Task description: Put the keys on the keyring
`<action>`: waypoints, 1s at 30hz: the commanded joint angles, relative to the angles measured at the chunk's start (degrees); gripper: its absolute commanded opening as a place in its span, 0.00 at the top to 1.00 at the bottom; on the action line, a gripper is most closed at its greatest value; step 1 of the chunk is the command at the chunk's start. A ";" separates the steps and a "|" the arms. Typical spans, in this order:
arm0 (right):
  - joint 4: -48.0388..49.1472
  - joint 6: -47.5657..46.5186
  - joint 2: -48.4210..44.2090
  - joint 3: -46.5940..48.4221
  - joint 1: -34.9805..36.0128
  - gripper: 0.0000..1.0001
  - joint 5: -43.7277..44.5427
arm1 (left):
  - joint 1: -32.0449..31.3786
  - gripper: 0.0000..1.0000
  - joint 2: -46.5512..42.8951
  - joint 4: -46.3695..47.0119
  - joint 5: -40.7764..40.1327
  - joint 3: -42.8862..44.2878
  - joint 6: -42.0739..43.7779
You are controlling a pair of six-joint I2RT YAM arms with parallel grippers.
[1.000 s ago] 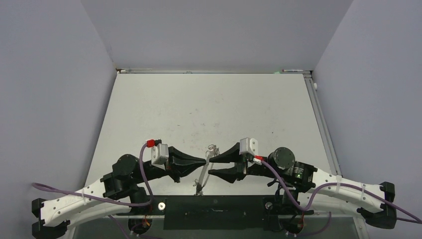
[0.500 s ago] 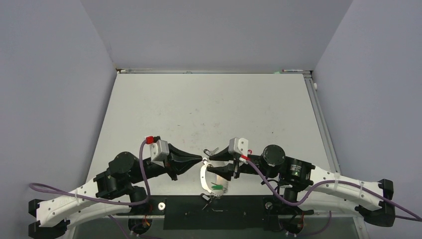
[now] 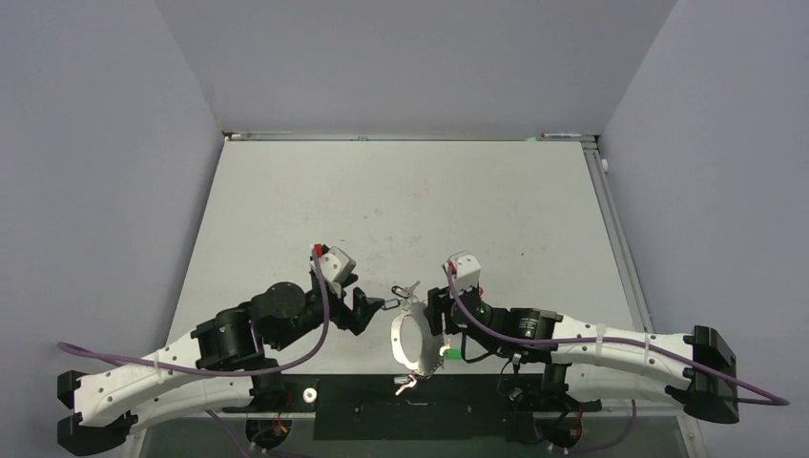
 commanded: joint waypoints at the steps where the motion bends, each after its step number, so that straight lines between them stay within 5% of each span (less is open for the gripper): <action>1: -3.75 11.69 -0.23 -4.55 -0.96 0.44 3.22 | -0.22 0.27 3.11 -8.10 -2.81 3.91 0.56; 12: 8.99 0.51 -3.29 -15.75 -14.68 0.51 -20.48 | -0.31 0.25 -6.14 -8.76 0.72 -1.07 -0.05; 30: 21.01 3.14 -2.12 -22.56 -15.10 0.51 -23.59 | -0.22 0.24 -7.31 -9.04 1.51 -1.51 -0.11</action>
